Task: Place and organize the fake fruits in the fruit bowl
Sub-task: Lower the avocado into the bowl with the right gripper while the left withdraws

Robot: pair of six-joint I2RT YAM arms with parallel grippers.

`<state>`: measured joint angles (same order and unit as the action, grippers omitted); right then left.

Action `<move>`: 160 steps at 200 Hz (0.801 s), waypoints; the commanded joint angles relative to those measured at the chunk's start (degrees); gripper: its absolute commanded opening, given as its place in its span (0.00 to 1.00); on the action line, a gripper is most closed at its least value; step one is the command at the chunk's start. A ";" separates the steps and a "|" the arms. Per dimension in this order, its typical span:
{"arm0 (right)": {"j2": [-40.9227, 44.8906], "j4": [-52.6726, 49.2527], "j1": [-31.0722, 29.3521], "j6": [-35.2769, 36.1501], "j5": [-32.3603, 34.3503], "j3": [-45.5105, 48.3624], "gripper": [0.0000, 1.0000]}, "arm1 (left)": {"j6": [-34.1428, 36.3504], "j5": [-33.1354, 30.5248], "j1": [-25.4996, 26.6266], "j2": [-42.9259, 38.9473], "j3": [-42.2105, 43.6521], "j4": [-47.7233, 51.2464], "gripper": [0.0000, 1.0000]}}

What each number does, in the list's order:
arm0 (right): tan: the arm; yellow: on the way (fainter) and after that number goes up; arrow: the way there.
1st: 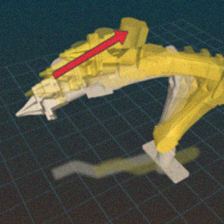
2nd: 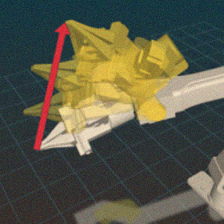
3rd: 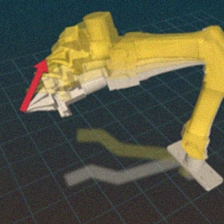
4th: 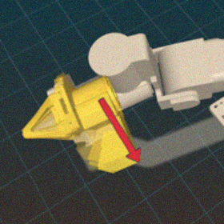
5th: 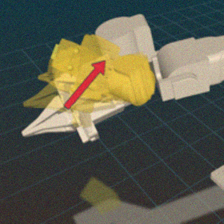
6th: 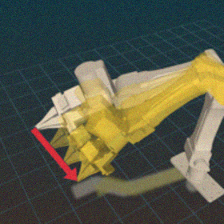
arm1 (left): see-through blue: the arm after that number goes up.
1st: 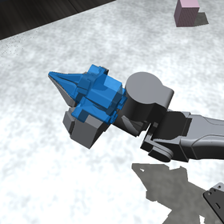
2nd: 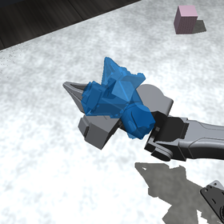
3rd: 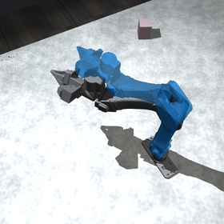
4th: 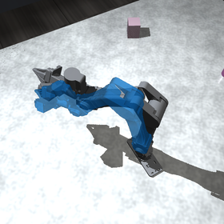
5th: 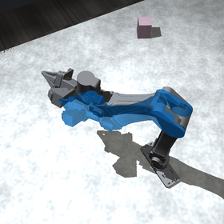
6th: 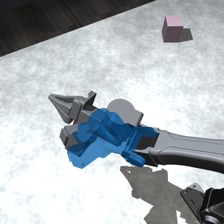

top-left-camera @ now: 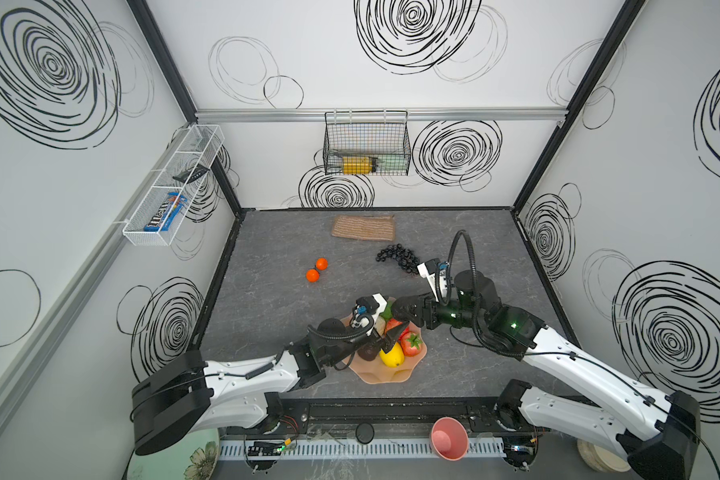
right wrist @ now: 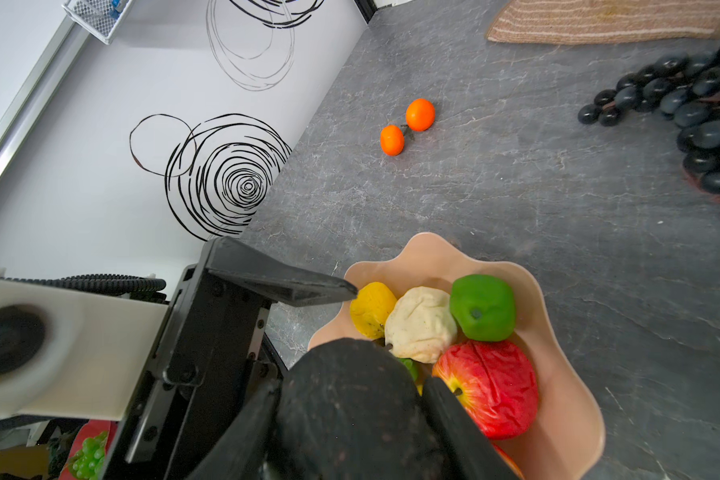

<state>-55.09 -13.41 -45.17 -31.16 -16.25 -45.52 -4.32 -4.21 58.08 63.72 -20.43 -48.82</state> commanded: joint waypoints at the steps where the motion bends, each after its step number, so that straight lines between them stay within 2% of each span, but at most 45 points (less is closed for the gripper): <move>1: -0.09 -2.36 -0.52 2.42 3.45 -2.26 0.54 | -3.92 -2.83 -0.25 -5.64 1.72 1.24 0.87; 29: -0.13 -4.06 -1.68 4.05 7.45 -2.09 0.54 | -8.62 -7.45 -0.50 -18.11 2.46 12.72 0.87; 52: 0.17 -3.50 -4.74 4.59 10.91 -0.79 0.54 | -10.92 -14.57 -2.12 -28.98 0.12 26.04 0.91; 67: -0.40 -3.12 -7.98 4.87 13.56 -0.41 0.54 | -12.40 -19.07 -4.75 -33.60 -3.31 34.57 0.92; 85: -1.60 -2.69 -12.65 5.07 16.72 -0.28 0.54 | -15.89 -22.61 -9.10 -35.49 -8.47 43.46 0.92; 120: -4.91 -2.35 -20.69 5.10 22.06 0.01 0.54 | -19.01 -20.06 -21.31 -36.02 -15.43 53.83 0.92; 160: -9.71 -4.05 -28.08 5.10 27.19 -0.80 0.54 | -17.66 -12.29 -31.21 -36.83 -16.66 55.75 0.92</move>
<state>-63.00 -16.32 -70.13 -26.63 5.72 -45.95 -21.28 -21.08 30.52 27.24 -35.51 3.09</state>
